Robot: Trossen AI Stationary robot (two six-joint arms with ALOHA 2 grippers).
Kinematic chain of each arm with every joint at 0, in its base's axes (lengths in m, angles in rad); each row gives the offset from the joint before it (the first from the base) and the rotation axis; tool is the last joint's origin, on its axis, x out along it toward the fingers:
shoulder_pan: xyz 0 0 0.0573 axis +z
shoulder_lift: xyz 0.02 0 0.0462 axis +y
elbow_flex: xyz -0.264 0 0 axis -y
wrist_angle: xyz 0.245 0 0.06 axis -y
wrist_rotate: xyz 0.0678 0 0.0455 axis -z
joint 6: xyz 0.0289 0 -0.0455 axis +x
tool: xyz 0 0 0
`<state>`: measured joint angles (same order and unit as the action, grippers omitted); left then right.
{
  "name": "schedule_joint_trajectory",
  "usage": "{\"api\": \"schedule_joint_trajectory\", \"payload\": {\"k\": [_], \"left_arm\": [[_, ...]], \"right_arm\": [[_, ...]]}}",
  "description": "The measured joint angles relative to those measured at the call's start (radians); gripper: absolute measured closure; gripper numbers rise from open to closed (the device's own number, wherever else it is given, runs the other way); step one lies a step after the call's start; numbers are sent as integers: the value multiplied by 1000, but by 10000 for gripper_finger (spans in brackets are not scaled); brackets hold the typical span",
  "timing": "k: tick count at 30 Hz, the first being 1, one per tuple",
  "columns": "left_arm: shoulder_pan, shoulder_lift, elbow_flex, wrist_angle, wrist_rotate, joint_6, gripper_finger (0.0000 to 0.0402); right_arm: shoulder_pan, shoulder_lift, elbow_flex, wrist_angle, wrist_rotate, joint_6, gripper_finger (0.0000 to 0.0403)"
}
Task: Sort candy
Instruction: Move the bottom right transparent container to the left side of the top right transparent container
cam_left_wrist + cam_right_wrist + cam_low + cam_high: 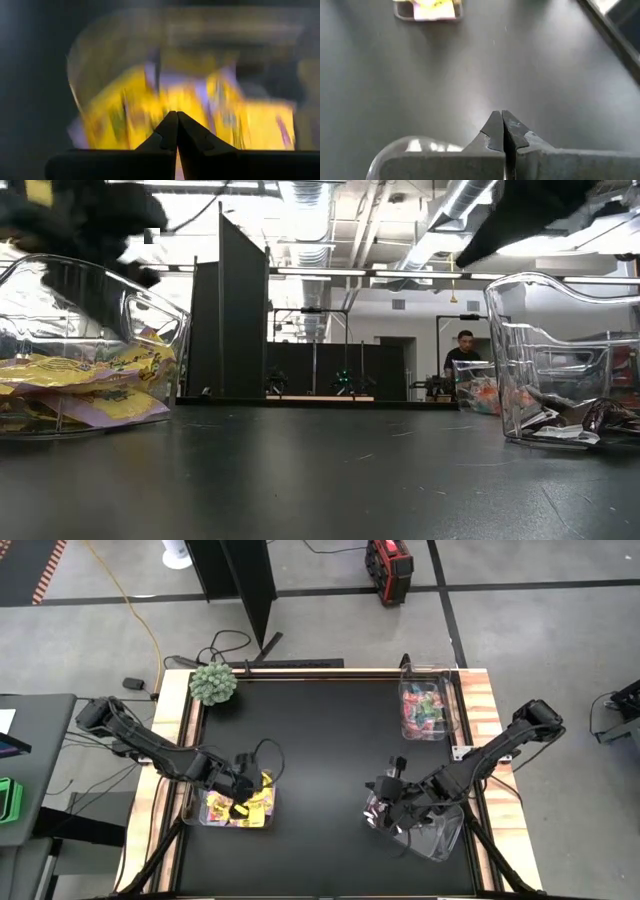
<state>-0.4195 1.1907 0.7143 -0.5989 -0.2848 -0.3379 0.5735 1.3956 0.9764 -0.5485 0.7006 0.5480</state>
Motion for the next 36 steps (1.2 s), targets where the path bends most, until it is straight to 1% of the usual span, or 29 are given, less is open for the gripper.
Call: {"api": "schedule_joint_trajectory", "payload": {"k": [2, 4, 7, 9, 12, 14, 16, 18, 19, 20, 22, 25, 28, 33, 36], "left_arm": [[-1, -5, 0, 98, -61, 91, 402], [-1, -32, 0, 158, -98, 173, 401], [0, -107, 0, 229, -112, 290, 401], [0, -177, 0, 246, -113, 351, 401], [6, -314, -34, 321, -113, 428, 401], [26, -417, -100, 410, -90, 480, 401], [60, -516, -193, 532, -35, 513, 401], [105, -594, -288, 620, 20, 515, 401], [129, -626, -327, 641, 40, 499, 401], [147, -656, -359, 643, 54, 471, 401], [171, -697, -393, 596, 78, 392, 401], [171, -744, -396, 459, 101, 287, 401], [157, -755, -389, 368, 100, 215, 401], [144, -739, -388, 370, 100, 189, 401], [144, -732, -388, 371, 98, 188, 401]], "right_arm": [[1, 0, 0, 64, 4, -92, 400], [2, 0, 0, 162, 5, -237, 400], [-4, -26, -1, 309, -9, -475, 400], [-26, -62, 1, 388, -60, -592, 400], [-72, -123, 0, 424, -160, -681, 400], [-110, -169, -28, 457, -212, -714, 400], [-166, -220, -102, 549, -278, -738, 400], [-231, -275, -204, 659, -360, -738, 400], [-263, -300, -257, 700, -383, -727, 400], [-290, -327, -305, 732, -396, -707, 400], [-330, -380, -370, 725, -414, -639, 400], [-346, -453, -404, 590, -470, -528, 400], [-314, -497, -409, 453, -492, -444, 400], [-244, -501, -409, 295, -494, -340, 400], [-207, -474, -409, 274, -492, -312, 392]]}}
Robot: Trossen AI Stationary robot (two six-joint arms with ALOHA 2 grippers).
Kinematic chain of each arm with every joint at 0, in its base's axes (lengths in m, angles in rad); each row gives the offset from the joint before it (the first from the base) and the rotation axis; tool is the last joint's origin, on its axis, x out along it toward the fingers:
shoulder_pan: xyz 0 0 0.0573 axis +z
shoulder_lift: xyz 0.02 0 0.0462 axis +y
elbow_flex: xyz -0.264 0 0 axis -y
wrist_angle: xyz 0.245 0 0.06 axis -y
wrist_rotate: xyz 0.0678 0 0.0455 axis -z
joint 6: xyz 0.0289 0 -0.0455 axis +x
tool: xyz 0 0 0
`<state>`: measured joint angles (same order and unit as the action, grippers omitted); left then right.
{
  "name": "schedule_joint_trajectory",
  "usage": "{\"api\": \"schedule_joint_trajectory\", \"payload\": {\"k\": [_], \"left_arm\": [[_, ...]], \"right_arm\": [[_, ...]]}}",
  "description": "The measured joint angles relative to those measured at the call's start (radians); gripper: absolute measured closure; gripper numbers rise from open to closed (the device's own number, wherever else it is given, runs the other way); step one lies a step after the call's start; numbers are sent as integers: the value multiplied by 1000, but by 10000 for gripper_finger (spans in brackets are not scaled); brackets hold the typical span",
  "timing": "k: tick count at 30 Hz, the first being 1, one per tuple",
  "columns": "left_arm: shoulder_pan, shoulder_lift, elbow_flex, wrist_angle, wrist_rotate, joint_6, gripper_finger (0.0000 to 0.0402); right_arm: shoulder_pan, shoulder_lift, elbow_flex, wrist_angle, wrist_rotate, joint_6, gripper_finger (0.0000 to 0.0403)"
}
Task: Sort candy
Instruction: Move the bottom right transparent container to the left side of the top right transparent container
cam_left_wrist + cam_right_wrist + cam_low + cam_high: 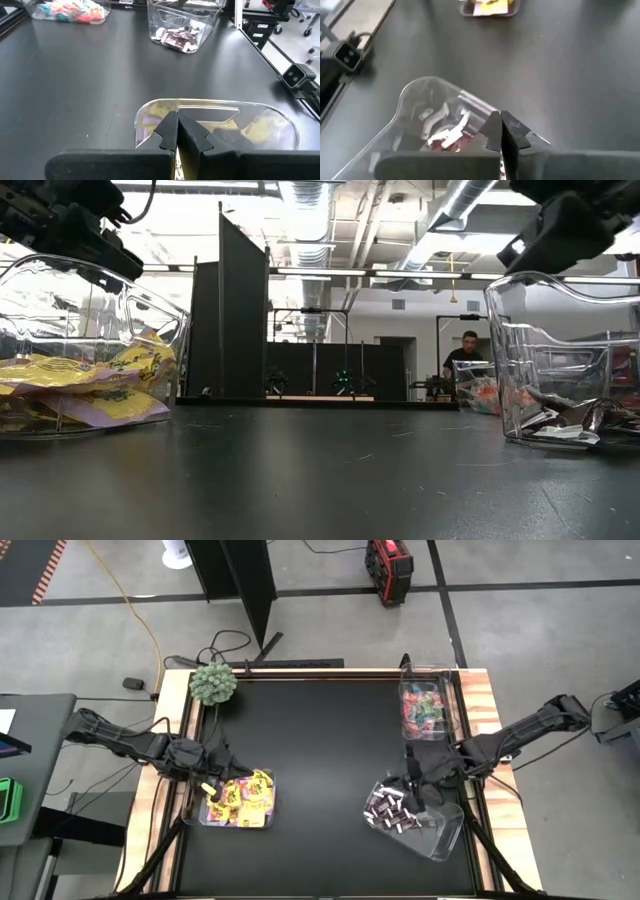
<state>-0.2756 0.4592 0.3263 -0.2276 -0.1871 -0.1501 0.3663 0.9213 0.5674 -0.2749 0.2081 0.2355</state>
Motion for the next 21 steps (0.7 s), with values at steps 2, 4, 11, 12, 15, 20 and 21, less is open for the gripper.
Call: {"api": "schedule_joint_trajectory", "payload": {"k": [2, 4, 11, 12, 15, 20, 21], "left_arm": [[0, 5, 0, 3, 0, 0, 401], [0, 6, 0, 5, 0, -2, 401], [0, 5, 0, 44, -2, -30, 401], [0, 6, 0, 55, -2, -31, 401], [0, 6, 0, 75, -4, -31, 401], [0, 5, 0, 87, -12, -31, 401], [0, 6, 0, 87, -14, -31, 401]], "right_arm": [[20, 20, 0, 5, 15, -8, 374], [34, 37, 0, 6, 29, -45, 346], [20, 81, 0, 6, 80, -225, 220], [24, 82, 0, 5, 80, -239, 209], [53, 81, 2, 0, 80, -254, 204], [128, 87, 2, -15, 80, -262, 280], [140, 93, 2, -14, 79, -255, 306]]}}
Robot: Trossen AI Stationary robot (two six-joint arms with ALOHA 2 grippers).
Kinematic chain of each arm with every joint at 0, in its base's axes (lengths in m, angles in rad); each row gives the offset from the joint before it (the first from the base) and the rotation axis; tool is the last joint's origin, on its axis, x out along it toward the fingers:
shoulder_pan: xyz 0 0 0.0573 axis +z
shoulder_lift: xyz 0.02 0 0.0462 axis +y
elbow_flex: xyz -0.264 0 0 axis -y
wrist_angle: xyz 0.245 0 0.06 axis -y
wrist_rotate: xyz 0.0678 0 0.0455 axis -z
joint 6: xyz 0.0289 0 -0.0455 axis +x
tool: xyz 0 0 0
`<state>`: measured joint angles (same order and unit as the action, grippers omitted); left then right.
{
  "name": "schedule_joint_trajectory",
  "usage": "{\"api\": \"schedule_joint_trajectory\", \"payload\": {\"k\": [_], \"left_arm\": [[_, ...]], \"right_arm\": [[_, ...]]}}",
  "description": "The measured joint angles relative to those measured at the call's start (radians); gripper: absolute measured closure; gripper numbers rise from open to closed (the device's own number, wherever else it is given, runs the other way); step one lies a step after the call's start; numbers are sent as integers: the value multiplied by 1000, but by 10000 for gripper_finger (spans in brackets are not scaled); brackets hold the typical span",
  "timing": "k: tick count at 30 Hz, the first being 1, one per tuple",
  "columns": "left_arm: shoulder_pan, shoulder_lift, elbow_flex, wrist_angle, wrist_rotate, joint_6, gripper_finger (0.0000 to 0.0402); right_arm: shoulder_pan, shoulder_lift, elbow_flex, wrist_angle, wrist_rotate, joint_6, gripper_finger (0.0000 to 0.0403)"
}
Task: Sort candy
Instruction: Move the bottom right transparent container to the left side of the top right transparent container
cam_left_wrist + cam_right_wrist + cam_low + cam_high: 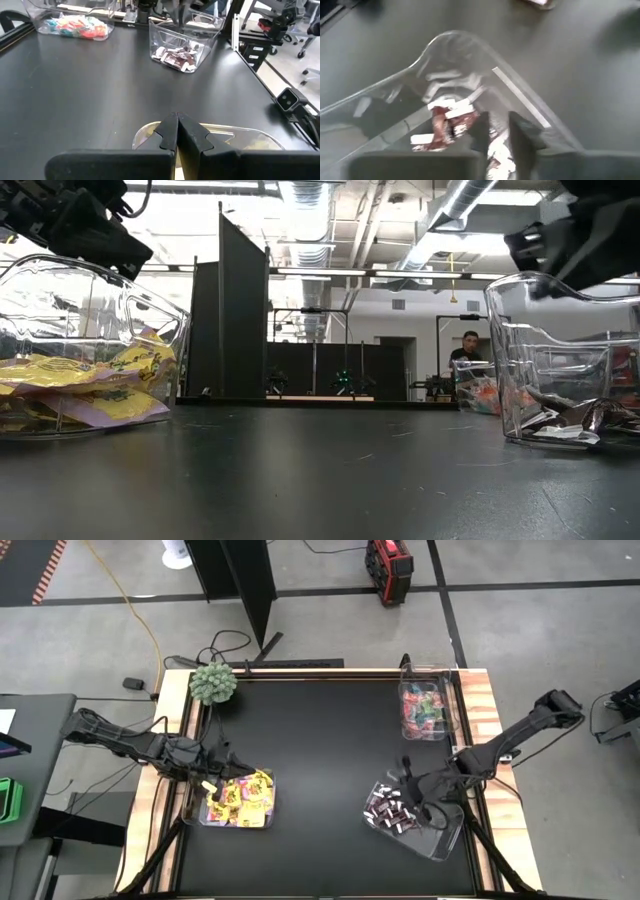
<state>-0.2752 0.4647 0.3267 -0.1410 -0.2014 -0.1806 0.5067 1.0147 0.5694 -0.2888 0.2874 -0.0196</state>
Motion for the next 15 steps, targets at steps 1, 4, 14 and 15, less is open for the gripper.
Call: {"api": "schedule_joint_trajectory", "payload": {"k": [1, 4, 14, 15], "left_arm": [[0, 0, 0, 0, 0, -1, 401], [0, 0, 0, 1, -7, -14, 401], [0, 22, -2, 11, -42, -24, 401], [0, 28, -2, 17, -43, -20, 401]], "right_arm": [[11, 9, 0, -3, 0, 11, 334], [32, 59, 0, -4, -1, 34, 390], [-21, 312, 0, 191, 0, 72, 399], [-32, 333, 6, 203, 4, 69, 399]]}}
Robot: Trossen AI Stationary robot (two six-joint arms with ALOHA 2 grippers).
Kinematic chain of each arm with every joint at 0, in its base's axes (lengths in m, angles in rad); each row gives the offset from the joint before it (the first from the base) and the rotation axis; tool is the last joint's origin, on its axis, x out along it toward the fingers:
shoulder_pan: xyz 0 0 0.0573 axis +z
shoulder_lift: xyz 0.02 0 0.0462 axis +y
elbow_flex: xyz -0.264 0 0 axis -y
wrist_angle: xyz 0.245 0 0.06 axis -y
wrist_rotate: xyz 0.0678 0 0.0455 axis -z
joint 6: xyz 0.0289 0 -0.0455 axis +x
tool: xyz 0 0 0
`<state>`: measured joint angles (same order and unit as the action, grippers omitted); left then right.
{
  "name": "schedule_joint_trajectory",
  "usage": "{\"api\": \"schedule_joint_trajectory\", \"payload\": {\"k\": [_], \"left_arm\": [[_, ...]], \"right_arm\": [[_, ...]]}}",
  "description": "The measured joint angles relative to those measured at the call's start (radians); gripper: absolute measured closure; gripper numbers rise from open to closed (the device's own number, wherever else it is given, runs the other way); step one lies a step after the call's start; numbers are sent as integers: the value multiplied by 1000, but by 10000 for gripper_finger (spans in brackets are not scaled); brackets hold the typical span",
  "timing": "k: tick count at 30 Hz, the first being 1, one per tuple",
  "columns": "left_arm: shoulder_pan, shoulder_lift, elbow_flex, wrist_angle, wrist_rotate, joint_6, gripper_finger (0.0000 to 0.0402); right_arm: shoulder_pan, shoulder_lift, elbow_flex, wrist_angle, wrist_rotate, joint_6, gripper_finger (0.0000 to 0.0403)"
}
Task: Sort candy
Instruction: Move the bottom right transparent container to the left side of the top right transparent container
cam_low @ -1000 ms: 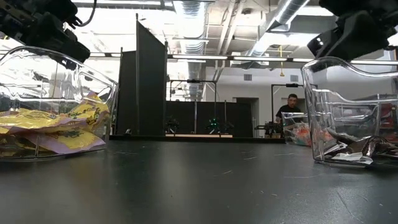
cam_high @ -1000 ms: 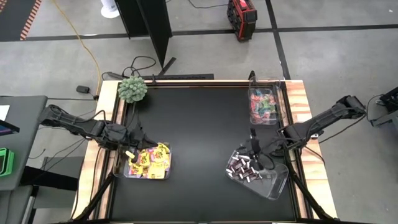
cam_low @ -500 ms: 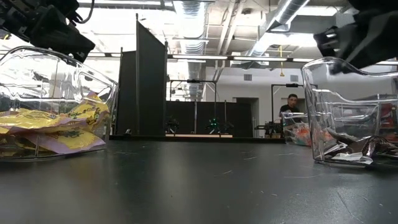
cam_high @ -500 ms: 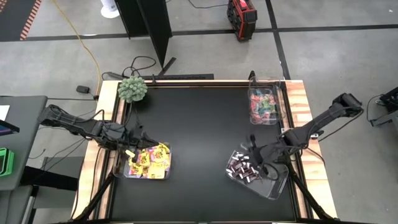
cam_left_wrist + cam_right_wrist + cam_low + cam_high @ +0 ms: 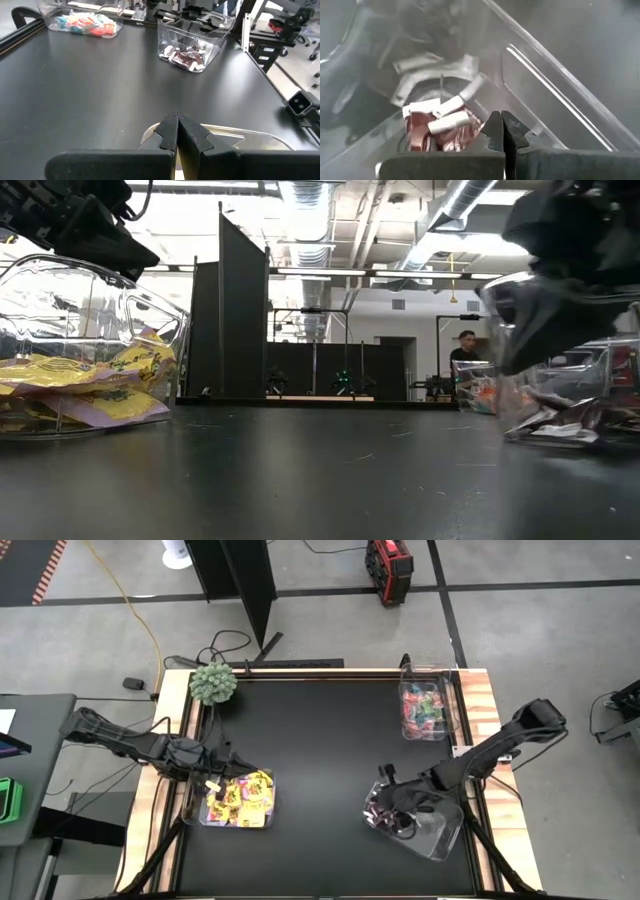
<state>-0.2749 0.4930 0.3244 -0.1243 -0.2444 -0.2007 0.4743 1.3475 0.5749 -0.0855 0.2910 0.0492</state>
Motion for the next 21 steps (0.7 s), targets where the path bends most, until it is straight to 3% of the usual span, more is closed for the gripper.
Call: {"api": "schedule_joint_trajectory", "payload": {"k": [10, 21], "left_arm": [[0, 78, -1, 75, -3, 74, 401], [0, 163, -1, 91, -2, 77, 402]], "right_arm": [[-135, 159, 123, 14, 0, -49, 402], [-311, 176, 133, 2, 78, -81, 402]]}}
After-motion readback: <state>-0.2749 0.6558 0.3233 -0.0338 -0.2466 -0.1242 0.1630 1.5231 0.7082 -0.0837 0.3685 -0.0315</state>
